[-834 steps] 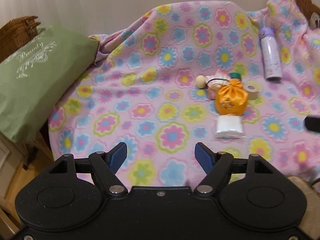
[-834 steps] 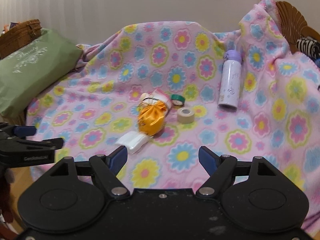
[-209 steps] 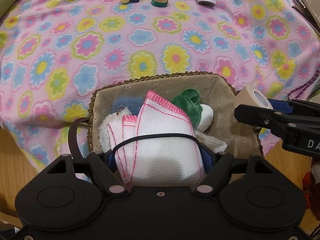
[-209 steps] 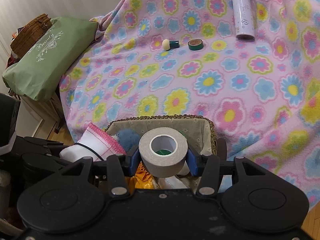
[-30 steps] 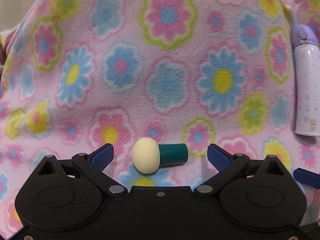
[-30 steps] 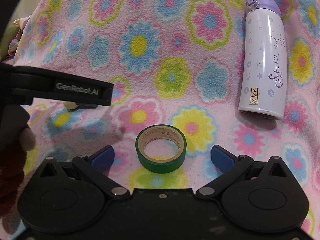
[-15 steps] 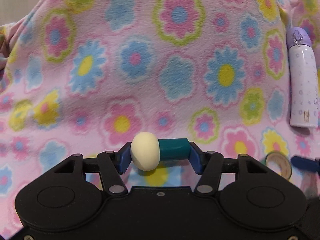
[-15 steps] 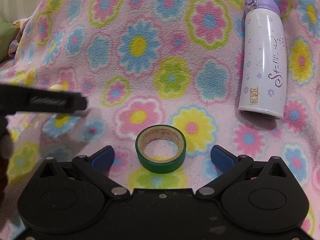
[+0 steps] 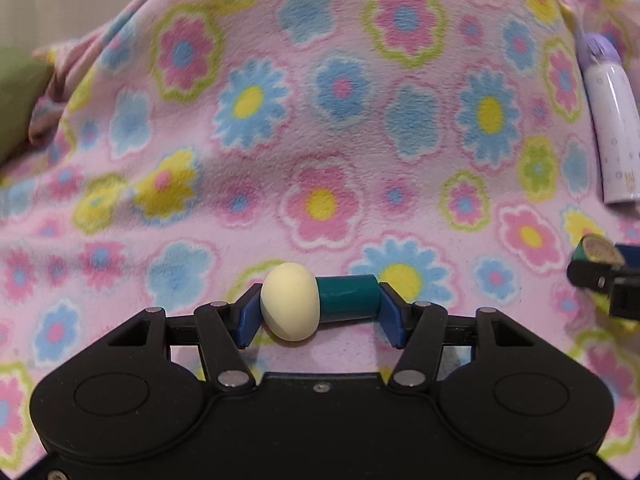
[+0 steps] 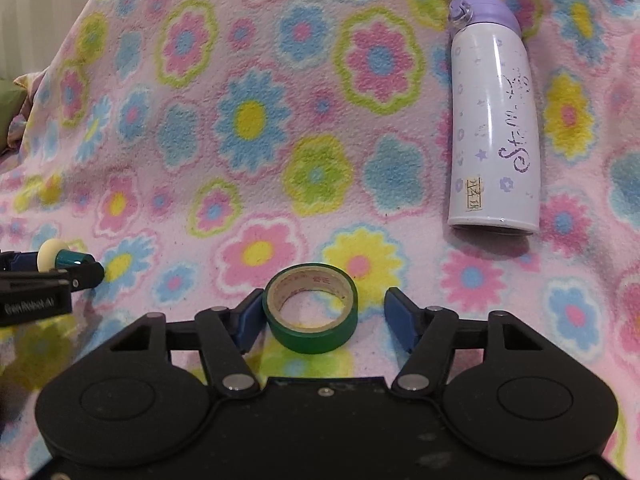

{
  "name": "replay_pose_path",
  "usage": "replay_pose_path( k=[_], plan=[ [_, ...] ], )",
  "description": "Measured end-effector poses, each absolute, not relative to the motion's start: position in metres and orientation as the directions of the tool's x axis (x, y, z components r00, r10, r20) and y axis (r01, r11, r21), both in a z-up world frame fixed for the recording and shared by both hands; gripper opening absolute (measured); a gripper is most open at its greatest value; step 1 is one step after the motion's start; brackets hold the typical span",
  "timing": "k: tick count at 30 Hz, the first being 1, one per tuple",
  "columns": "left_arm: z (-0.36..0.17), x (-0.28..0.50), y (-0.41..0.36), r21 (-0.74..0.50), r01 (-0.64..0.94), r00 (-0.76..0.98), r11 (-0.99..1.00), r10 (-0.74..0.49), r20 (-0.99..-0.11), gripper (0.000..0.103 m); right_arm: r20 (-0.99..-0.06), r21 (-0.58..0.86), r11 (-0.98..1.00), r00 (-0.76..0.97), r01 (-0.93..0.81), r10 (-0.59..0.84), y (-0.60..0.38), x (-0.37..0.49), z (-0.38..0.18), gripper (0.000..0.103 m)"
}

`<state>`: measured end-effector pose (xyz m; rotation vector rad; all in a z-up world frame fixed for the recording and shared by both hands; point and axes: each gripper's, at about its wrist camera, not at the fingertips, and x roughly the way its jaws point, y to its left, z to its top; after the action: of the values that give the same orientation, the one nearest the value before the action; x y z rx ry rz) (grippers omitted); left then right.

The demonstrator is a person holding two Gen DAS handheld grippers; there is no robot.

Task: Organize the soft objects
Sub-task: 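Close the left tool on the mushroom sponge while the right tool grasps the green tape roll, then carry the sponge to the basket with the left tool while the right tool carries the green tape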

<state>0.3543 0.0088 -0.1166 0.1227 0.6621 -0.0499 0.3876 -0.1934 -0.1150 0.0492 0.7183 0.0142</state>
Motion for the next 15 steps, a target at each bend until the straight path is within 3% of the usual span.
replay_pose_path(
  k=[5, 15],
  plan=[
    [-0.114, 0.364, 0.012, 0.05, 0.082, 0.787, 0.995, -0.034, -0.617, 0.056, -0.649, 0.063, 0.998, 0.761, 0.019, 0.026, -0.195, 0.385, -0.115, 0.048],
    [-0.113, 0.365, 0.017, 0.008, 0.074, 0.788, 0.997, -0.054, -0.613, 0.056, -0.641, 0.102, 0.994, 0.766, 0.033, 0.04, -0.199, 0.384, -0.116, 0.048]
  ],
)
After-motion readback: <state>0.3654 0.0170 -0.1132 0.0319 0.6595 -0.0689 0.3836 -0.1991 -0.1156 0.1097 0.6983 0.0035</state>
